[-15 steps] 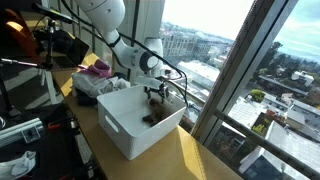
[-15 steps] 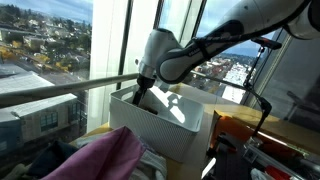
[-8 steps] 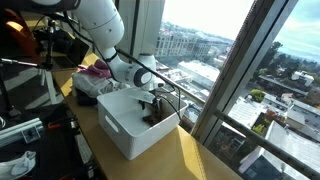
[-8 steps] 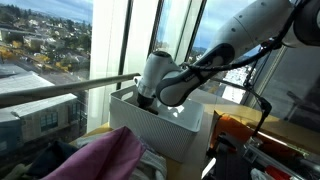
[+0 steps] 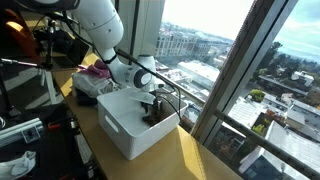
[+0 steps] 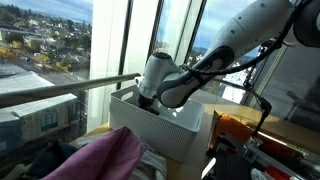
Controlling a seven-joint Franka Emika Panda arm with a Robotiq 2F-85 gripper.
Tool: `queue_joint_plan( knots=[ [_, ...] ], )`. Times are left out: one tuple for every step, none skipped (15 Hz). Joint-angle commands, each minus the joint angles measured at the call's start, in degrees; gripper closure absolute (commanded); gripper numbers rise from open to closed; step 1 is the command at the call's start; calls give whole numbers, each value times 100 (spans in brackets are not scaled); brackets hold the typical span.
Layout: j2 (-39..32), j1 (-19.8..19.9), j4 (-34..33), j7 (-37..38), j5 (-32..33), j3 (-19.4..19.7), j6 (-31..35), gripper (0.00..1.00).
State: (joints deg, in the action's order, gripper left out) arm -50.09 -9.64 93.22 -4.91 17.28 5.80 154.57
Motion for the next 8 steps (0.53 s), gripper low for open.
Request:
queue_joint_plan(
  knots=[
    [276, -107, 446, 197, 95, 71, 101, 63],
    [344, -97, 527, 207, 84, 58, 100, 71],
    [445, -76, 639, 211, 60, 28, 94, 77],
    [567, -64, 747, 218, 41, 5, 71, 86],
    [687, -69, 849, 236, 40, -3, 58, 93],
    [853, -100, 945, 265, 53, 4, 21, 99],
    [1038, -136, 1035, 291, 66, 8, -20, 100],
    [1207, -171, 1111, 320, 84, 15, -50, 100]
  ],
)
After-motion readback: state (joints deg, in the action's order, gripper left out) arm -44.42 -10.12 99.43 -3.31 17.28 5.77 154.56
